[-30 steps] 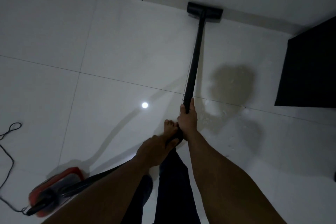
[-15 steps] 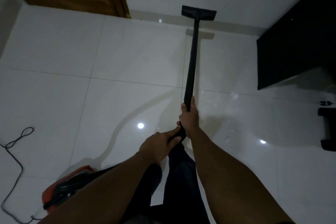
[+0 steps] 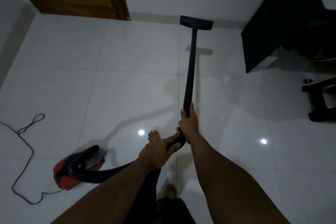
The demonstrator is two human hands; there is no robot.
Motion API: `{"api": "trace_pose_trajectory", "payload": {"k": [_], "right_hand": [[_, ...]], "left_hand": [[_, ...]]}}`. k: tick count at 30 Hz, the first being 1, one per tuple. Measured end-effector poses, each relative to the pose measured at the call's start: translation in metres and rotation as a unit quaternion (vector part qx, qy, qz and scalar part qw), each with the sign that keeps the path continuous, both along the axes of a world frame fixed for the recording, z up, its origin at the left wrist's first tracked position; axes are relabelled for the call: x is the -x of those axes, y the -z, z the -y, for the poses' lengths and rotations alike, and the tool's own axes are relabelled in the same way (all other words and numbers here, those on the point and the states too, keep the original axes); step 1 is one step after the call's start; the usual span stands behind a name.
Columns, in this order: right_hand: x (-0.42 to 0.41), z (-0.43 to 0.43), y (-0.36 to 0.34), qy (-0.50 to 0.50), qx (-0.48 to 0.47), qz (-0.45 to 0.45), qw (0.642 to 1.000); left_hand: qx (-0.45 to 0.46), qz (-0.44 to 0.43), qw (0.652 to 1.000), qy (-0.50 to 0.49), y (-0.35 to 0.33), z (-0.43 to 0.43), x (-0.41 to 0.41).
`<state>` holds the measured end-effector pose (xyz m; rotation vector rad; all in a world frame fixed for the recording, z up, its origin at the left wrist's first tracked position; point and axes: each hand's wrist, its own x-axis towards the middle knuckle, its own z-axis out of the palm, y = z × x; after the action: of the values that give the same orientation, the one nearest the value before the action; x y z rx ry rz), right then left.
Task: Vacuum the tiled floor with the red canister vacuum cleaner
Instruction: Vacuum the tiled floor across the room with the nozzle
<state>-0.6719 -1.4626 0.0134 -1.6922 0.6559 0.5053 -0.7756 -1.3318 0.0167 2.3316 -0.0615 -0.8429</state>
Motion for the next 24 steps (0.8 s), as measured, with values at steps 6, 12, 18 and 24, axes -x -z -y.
{"api": "trace_pose_trajectory", "payload": {"k": [6,12,18,24], "right_hand": [[0.132,0.009,-0.010,0.007,0.004,-0.020,1.000],[0.248,-0.010,0.004,0.030,0.001,-0.034,0.999],[0.367,-0.051,0.026,0.063,0.008,-0.047,0.997],[0.498,-0.105,0.036,0.118,-0.015,-0.076,0.990]], "left_hand": [[0.047,0.013,0.999,-0.016,-0.033,0.006,0.129],[0.044,0.008,0.999,0.026,-0.036,-0.020,0.232],[0.071,-0.015,0.995,0.066,-0.013,-0.076,0.342],[0.062,-0.040,0.988,0.138,-0.021,-0.138,0.443]]}}
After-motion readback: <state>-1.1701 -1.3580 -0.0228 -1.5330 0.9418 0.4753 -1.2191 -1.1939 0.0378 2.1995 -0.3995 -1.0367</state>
